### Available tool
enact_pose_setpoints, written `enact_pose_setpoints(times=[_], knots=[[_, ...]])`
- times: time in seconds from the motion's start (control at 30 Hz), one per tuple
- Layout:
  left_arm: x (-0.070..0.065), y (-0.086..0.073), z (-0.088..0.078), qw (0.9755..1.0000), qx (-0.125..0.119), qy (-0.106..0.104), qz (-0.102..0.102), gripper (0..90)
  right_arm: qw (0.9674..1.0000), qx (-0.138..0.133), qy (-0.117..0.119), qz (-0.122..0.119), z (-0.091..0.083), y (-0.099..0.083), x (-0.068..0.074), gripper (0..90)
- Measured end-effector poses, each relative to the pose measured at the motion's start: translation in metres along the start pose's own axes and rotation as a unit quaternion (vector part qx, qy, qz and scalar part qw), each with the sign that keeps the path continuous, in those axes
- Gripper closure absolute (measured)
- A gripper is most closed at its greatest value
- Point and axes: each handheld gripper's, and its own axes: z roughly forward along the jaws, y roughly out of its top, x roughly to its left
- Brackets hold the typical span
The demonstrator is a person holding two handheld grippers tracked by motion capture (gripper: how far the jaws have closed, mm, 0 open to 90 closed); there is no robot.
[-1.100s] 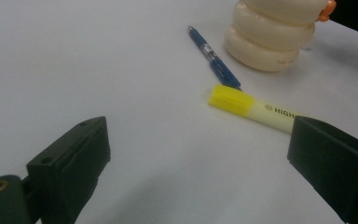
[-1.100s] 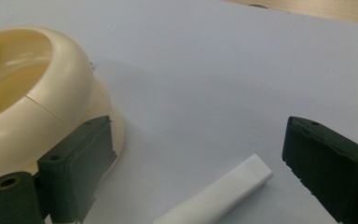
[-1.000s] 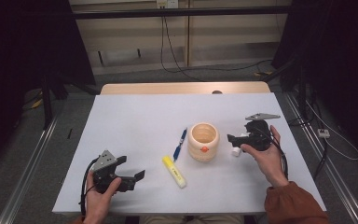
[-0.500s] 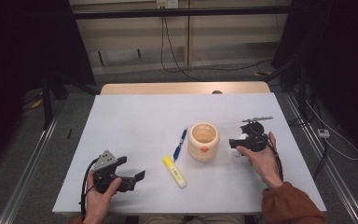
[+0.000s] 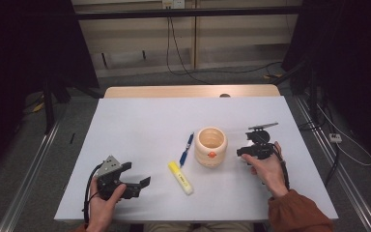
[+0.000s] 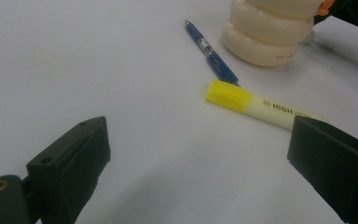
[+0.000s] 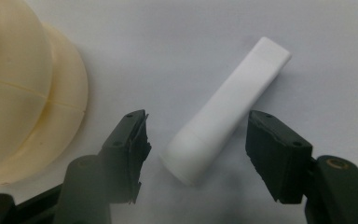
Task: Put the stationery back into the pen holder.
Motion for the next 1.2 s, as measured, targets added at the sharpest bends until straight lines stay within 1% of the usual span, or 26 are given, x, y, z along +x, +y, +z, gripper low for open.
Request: enact_pose_setpoints(times=[0.07, 0.17, 0.3, 0.37, 0.43, 0.5, 0.6, 0.67, 0.73, 0.77, 0.8, 0.83, 0.9, 0.93, 1.0, 1.07, 1.13, 1.17, 1.2], knots=[[0.000, 0.000, 0.000, 1.0000, 0.000, -0.002, -0.001, 5.6, 0.9999, 0.006, -0.007, 0.005, 0.003, 0.000, 0.000, 42.2], [0.000, 0.000, 0.000, 1.0000, 0.001, -0.002, -0.001, 5.6, 0.9997, 0.019, -0.008, 0.010, 0.007, -0.002, -0.001, 43.9], [0.001, 0.000, 0.000, 1.0000, 0.002, -0.001, -0.001, 5.6, 0.9996, 0.019, -0.019, 0.009, 0.008, -0.002, 0.002, 45.9], [0.000, 0.000, 0.000, 1.0000, 0.001, -0.002, -0.001, 5.6, 0.9994, 0.016, -0.028, 0.008, 0.008, -0.003, 0.003, 50.3], [0.000, 0.000, 0.000, 1.0000, 0.001, -0.002, -0.001, 5.7, 0.9992, 0.017, -0.034, 0.013, 0.007, -0.002, 0.001, 56.6], [0.000, 0.000, 0.000, 1.0000, 0.001, -0.002, -0.001, 5.7, 0.9991, 0.015, -0.036, 0.015, 0.007, -0.002, -0.001, 62.0], [0.000, 0.000, 0.000, 1.0000, 0.002, -0.003, 0.000, 5.6, 0.9991, 0.014, -0.036, 0.015, 0.006, -0.002, -0.004, 67.5], [0.000, 0.000, 0.000, 1.0000, 0.001, -0.004, 0.000, 5.6, 0.9993, 0.008, -0.035, 0.013, 0.007, -0.003, -0.004, 67.7], [0.001, 0.000, -0.001, 1.0000, 0.000, -0.005, -0.004, 5.6, 0.9993, 0.004, -0.037, 0.005, 0.007, -0.004, -0.003, 67.8], [0.002, 0.000, 0.000, 0.9999, 0.000, -0.005, -0.010, 5.7, 0.9994, 0.003, -0.035, 0.003, 0.007, -0.003, -0.004, 67.9], [0.003, 0.000, 0.001, 0.9999, 0.003, -0.004, -0.012, 5.6, 0.9997, 0.001, -0.025, 0.004, 0.006, -0.003, -0.005, 67.9], [0.004, 0.000, 0.002, 0.9998, 0.007, -0.005, -0.016, 5.7, 0.9998, -0.004, -0.021, 0.002, 0.005, -0.002, -0.007, 68.0], [0.005, -0.001, 0.001, 0.9996, 0.006, -0.010, -0.025, 5.7, 0.9998, -0.011, -0.014, -0.002, 0.003, -0.002, -0.012, 68.0], [0.005, 0.000, 0.000, 0.9996, 0.000, -0.009, -0.027, 5.7, 0.9997, -0.014, -0.016, -0.008, 0.003, -0.002, -0.014, 68.1], [0.005, 0.001, -0.003, 0.9996, -0.009, -0.003, -0.027, 5.7, 0.9999, -0.011, -0.005, -0.010, 0.003, -0.002, -0.018, 68.1], [0.005, 0.002, -0.005, 0.9997, -0.011, 0.000, -0.023, 5.7, 0.9998, -0.011, 0.003, -0.014, 0.002, -0.001, -0.019, 68.2], [0.004, 0.002, -0.005, 0.9998, -0.011, 0.007, -0.015, 5.7, 0.9995, -0.016, -0.001, -0.029, 0.001, -0.001, -0.020, 68.2], [0.005, 0.002, -0.004, 0.9998, -0.009, 0.004, -0.018, 5.7, 0.9993, -0.017, 0.003, -0.033, 0.000, -0.001, -0.020, 68.2], [0.005, 0.001, -0.004, 0.9998, -0.008, 0.002, -0.020, 5.7, 0.9992, -0.016, 0.012, -0.034, -0.001, -0.001, -0.022, 68.2]])
